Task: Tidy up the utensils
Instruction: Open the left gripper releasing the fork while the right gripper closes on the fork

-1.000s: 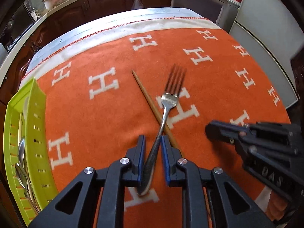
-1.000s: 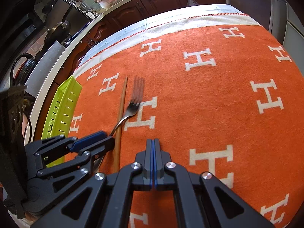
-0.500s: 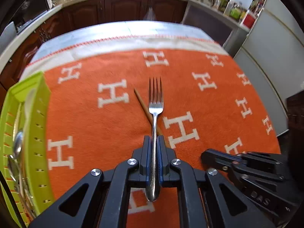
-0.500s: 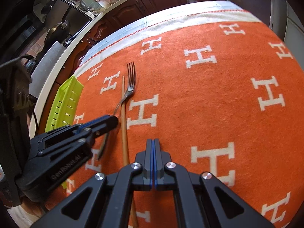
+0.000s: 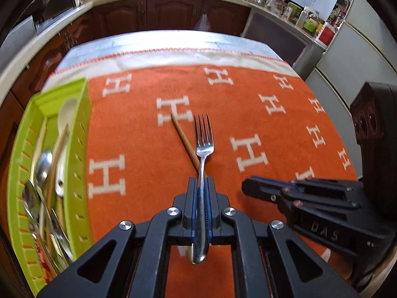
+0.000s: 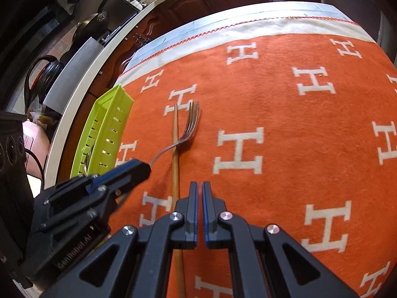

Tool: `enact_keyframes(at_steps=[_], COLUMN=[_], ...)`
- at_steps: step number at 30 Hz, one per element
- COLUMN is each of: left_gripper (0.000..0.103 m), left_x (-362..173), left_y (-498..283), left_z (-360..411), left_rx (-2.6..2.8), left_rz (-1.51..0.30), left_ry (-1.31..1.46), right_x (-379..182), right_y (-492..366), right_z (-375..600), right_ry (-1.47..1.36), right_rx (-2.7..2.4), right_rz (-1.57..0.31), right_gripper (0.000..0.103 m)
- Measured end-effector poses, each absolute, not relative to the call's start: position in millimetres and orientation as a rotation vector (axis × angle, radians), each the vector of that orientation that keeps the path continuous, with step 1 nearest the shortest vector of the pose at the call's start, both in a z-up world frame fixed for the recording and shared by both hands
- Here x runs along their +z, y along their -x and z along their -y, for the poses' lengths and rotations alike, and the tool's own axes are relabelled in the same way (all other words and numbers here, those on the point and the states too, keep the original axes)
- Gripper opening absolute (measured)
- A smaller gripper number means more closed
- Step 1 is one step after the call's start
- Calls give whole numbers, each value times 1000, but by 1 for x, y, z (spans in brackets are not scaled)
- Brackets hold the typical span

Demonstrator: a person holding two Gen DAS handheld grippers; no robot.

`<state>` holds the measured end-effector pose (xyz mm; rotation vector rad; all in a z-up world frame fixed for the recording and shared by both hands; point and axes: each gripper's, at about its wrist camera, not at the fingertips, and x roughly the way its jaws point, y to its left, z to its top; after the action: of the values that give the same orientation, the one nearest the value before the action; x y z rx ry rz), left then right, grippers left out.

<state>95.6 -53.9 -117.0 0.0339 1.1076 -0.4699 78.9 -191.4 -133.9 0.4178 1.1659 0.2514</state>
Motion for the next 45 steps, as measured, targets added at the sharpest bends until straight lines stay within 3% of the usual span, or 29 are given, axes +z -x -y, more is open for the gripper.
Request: enact_keyframes(at_steps=[7,17,34,36,38,45], left_gripper=[0,0,3,8,9,9], left_x=[-120,-121,-122,-117,-113,-116], left_y=[-97,-88,-112,-112,-112,-112], left_z=[49,69,35,30,26,12], left_rx=[-517,-529,-336,-327,-323,-339], left_rz=[-1146,-1137,-1160,-1150,-1144,-1163], left_ry=[97,26,-31,-30,-17,38], right_x=[-141,-144,-139,-140,-141,-144], right_y=[-78,-76,-85,-90,-95,-116], right_z=[194,204,196,194,192,171], right_ry=[-451,-557,-545,-559,-580,-541], right_rx=[239,278,274,268,266,197], right_rz=[-1181,-1178,-1172,-1178,-1181,-1258], right_gripper=[3,4,4,15,19,19])
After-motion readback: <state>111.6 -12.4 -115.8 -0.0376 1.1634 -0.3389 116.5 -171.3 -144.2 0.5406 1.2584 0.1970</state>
